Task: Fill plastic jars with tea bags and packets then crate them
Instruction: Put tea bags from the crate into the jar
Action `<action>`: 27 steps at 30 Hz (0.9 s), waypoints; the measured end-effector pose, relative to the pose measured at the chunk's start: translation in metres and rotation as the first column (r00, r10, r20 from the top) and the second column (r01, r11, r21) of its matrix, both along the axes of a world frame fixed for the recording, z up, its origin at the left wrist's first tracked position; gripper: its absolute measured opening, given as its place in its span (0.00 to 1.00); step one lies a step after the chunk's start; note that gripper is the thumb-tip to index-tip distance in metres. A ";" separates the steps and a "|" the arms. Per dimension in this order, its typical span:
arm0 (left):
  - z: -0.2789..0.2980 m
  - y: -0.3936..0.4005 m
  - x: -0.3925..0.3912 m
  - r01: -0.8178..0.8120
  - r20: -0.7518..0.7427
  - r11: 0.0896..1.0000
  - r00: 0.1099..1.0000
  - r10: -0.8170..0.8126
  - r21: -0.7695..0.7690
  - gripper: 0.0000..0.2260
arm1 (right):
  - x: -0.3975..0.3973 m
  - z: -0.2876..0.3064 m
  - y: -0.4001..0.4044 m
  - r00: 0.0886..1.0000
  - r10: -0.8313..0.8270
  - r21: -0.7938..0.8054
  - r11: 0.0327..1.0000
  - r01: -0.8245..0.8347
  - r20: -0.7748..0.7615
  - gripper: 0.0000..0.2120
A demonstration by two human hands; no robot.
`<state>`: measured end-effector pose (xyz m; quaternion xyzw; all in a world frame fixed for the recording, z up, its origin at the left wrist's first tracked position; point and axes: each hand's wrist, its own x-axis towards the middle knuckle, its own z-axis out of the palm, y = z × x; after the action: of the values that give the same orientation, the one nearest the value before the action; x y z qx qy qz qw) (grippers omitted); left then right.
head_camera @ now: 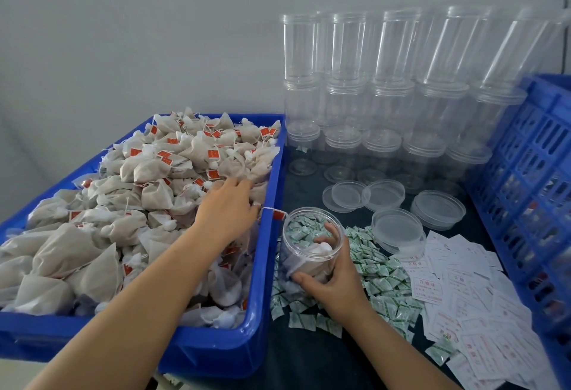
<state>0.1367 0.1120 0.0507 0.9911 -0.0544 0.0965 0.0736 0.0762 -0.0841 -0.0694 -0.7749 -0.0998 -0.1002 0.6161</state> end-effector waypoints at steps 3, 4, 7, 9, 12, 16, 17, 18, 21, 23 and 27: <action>-0.006 0.006 0.006 -0.078 -0.137 0.995 0.987 0.086 0.065 0.19 | -0.001 0.000 0.000 1.000 0.003 0.004 1.000 -0.003 -0.006 0.42; -0.007 0.008 0.007 -0.091 -0.170 0.993 0.980 0.102 0.072 0.19 | -0.001 0.001 0.000 1.000 0.004 0.002 1.000 -0.004 -0.007 0.42; -0.009 0.013 0.010 -0.103 -0.222 0.991 0.968 0.120 0.090 0.19 | -0.001 0.001 -0.001 1.000 0.001 -0.003 1.000 -0.001 -0.004 0.42; -0.008 0.014 0.011 -0.092 -0.234 0.989 0.965 0.117 0.116 0.19 | -0.001 0.001 -0.001 1.000 0.004 0.000 1.000 -0.004 -0.006 0.42; -0.007 0.012 0.011 -0.051 -0.296 0.990 0.951 0.088 0.129 0.18 | -0.001 0.001 -0.001 1.000 0.007 -0.002 1.000 -0.007 -0.010 0.42; -0.004 0.004 0.004 0.023 -0.419 0.993 0.908 0.028 0.115 0.17 | -0.001 0.001 -0.001 1.000 0.004 0.004 1.000 -0.004 -0.012 0.42; -0.002 0.002 0.002 0.028 -0.421 0.993 0.907 0.023 0.116 0.16 | -0.001 0.001 -0.001 1.000 0.005 0.002 1.000 -0.005 -0.013 0.42; -0.001 0.001 0.000 0.031 -0.416 0.992 0.909 0.021 0.119 0.15 | -0.001 0.001 -0.001 1.000 0.007 0.001 1.000 -0.006 -0.016 0.42; 0.005 0.001 -0.003 0.033 -0.423 0.994 0.906 0.016 0.107 0.14 | -0.001 0.001 -0.001 1.000 0.004 0.005 1.000 -0.004 -0.020 0.42; 0.006 0.002 -0.004 0.033 -0.445 0.996 0.895 0.008 0.084 0.15 | 0.000 0.000 -0.001 1.000 0.002 0.005 1.000 -0.002 -0.021 0.42; 0.009 0.004 -0.006 0.047 -0.470 0.996 0.883 -0.003 0.082 0.18 | 0.000 -0.001 -0.001 1.000 -0.001 0.003 1.000 0.001 -0.024 0.42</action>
<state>0.1305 0.1160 0.0592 0.9866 -0.0520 -0.1494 0.0405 0.0757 -0.0850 -0.0701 -0.7752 -0.0918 -0.0911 0.6184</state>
